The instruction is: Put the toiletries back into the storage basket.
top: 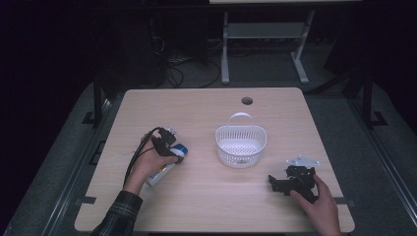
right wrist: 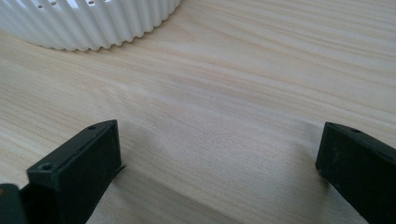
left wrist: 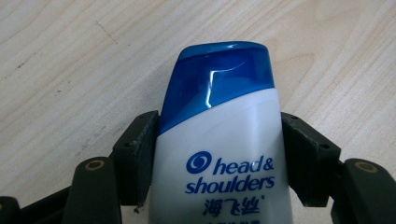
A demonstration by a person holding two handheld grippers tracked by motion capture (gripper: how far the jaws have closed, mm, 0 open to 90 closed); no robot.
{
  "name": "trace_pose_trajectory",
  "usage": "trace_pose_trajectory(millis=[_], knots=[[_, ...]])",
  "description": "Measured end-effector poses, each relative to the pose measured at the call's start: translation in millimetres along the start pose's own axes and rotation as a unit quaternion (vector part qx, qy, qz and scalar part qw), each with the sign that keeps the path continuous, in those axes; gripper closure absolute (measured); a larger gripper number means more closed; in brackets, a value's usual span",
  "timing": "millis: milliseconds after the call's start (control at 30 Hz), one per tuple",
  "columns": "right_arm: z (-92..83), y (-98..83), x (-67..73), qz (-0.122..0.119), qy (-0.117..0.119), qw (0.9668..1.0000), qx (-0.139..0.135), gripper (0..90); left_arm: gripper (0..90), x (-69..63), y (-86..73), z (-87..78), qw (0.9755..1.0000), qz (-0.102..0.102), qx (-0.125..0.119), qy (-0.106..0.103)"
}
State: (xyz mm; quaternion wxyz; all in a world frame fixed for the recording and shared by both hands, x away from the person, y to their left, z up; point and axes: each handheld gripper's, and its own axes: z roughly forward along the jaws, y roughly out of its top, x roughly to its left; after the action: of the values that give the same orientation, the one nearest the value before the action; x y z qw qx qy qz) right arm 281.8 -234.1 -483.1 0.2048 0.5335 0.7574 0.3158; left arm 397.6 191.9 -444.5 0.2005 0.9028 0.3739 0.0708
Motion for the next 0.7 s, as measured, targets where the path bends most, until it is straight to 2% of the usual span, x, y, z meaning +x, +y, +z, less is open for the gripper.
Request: trace_pose_trajectory(millis=[167, 233, 467, 533, 567, 600, 633, 700], knots=[[0.0, 0.0, 0.0, 0.000, 0.000, 1.0000, 0.000, 0.0, 34.5, -1.7, 0.2, -2.5, 1.0000, 0.003, -0.004, 0.001], [0.0, 0.0, 0.0, 0.000, 0.000, 1.0000, 0.000, 0.0, 34.5, -0.9, 0.0, -9.8, 0.9996, -0.002, -0.025, -0.009], [0.0, 0.0, 0.1, -0.001, 0.001, 1.0000, 0.000, 0.0, 34.6, -1.6, -1.7, -23.6, 0.9982, 0.001, -0.055, -0.022], [0.0, -0.1, 0.2, -0.001, 0.001, 1.0000, 0.000, 0.0, 34.6, -1.5, -3.2, -27.5, 0.9971, -0.003, -0.068, -0.033], [0.0, -0.1, 0.2, -0.001, 0.001, 1.0000, 0.000, 0.0, 34.7, -1.2, -5.3, -31.3, 0.9956, -0.008, -0.082, -0.044], [0.0, -0.1, 0.2, -0.001, 0.001, 1.0000, 0.000, 0.0, 34.7, -1.2, -5.3, -31.3, 0.9956, -0.008, -0.082, -0.044], [0.0, -0.1, 0.2, -0.001, 0.001, 1.0000, 0.000, 0.0, 34.7, -0.6, -7.3, -35.1, 0.9938, -0.008, -0.096, -0.055], [-0.1, -0.1, 0.2, -0.001, 0.001, 1.0000, 0.000, 0.0, 34.7, -0.5, -8.5, -36.9, 0.9930, -0.006, -0.102, -0.058]])
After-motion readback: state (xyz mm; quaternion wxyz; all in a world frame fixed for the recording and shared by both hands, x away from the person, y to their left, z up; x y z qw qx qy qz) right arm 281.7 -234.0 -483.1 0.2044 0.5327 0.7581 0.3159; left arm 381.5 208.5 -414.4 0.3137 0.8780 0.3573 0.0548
